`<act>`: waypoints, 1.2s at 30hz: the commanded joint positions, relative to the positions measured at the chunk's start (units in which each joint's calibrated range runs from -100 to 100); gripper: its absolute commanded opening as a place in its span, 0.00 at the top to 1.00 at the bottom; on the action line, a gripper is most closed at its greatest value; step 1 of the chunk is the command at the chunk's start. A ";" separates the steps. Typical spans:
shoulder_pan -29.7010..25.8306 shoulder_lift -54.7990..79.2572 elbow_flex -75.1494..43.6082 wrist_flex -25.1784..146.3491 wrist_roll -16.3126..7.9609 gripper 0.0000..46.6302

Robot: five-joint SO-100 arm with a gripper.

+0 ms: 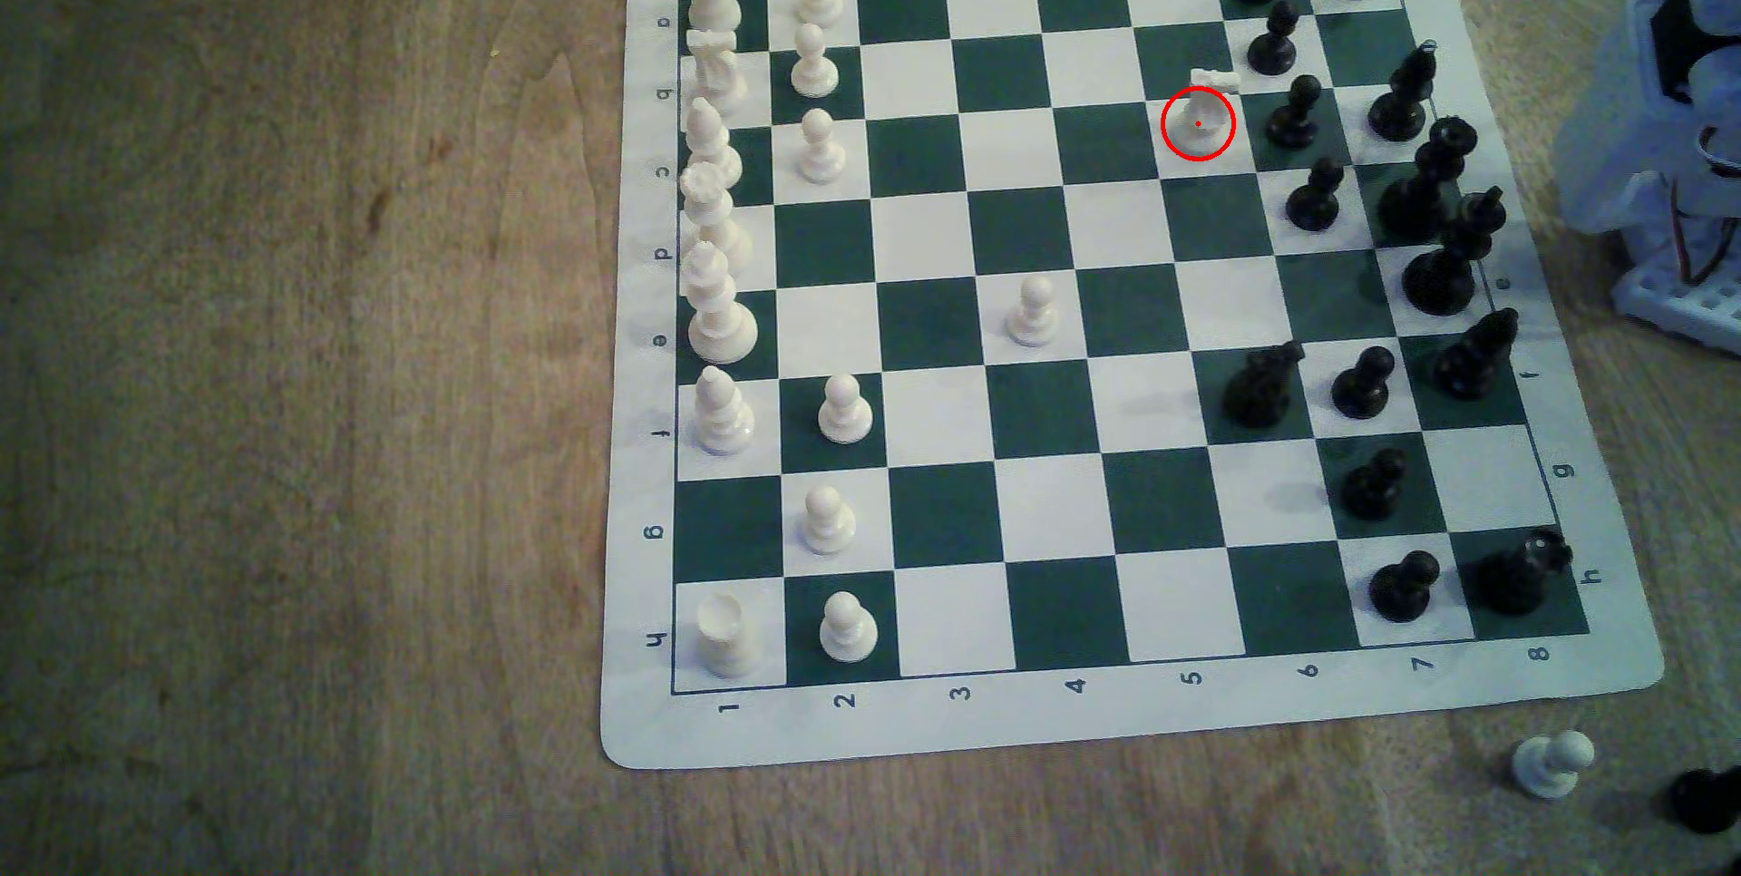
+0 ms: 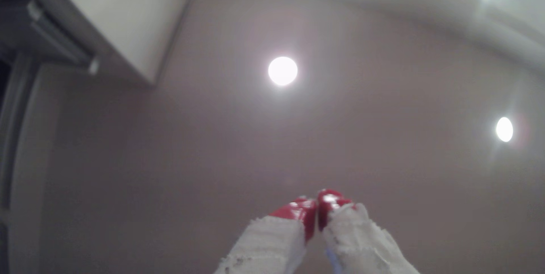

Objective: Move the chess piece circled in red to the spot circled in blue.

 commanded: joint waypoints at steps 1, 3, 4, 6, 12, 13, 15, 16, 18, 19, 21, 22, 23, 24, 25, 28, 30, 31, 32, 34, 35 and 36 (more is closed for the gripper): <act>0.21 -0.20 0.72 -0.15 0.54 1.00; 0.21 -0.20 0.72 -0.15 0.54 1.00; 0.21 -0.20 0.72 -0.15 0.54 1.00; 0.21 -0.20 0.72 -0.15 0.54 1.00; 0.21 -0.20 0.72 -0.15 0.54 1.00; 0.21 -0.20 0.72 -0.15 0.54 1.00; -1.20 -0.20 0.72 2.22 -0.34 0.97; -2.69 -0.20 0.72 4.02 0.05 0.97; -3.70 -0.28 0.81 10.58 1.03 1.00; -3.70 -0.28 0.81 12.30 1.03 1.00; -4.01 -0.28 0.81 15.57 1.03 1.00; -4.17 -0.28 0.81 20.24 0.98 1.00; -4.17 -0.28 0.81 22.45 0.98 1.00; -4.33 -0.28 0.81 25.89 0.98 1.00; -4.56 -0.28 0.81 29.58 1.03 1.00; -4.25 -0.28 0.81 47.68 3.32 1.00; -3.55 -0.20 0.81 59.39 3.32 0.98; -1.43 -0.20 0.81 73.64 3.37 1.00; -0.49 -0.28 0.81 81.42 2.98 1.00; -0.03 1.25 0.81 86.99 1.17 1.00; 0.83 3.79 0.81 87.15 0.39 1.00; 1.30 4.64 0.81 87.23 0.34 1.00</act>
